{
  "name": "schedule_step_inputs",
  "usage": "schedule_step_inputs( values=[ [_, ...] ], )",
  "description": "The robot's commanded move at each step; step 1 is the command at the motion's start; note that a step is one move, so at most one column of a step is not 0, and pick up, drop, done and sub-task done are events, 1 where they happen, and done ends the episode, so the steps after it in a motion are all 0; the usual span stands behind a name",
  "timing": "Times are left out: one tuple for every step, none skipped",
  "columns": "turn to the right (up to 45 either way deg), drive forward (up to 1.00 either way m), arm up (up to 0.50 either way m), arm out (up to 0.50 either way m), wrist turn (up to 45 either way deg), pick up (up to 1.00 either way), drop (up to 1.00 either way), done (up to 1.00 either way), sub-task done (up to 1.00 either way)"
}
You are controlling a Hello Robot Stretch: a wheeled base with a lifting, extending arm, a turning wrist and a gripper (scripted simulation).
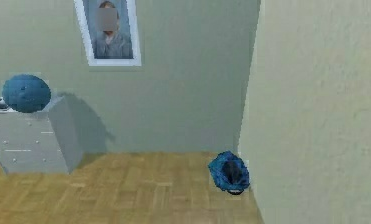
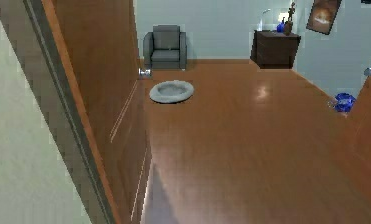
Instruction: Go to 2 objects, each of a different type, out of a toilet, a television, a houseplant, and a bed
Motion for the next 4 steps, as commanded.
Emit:
schedule_step_inputs(
  values=[
    [-6.0,0.00,0.00,0.00,0.0,0.00,0.00,0.00,0.00],
    [0.0,0.20,0.00,0.00,0.0,0.00,0.00,0.00,0.00],
    [-45.0,0.00,0.00,0.00,0.0,0.00,0.00,0.00,0.00],
    [-36.0,0.00,0.00,0.00,0.0,0.00,0.00,0.00,0.00]
  ],
)
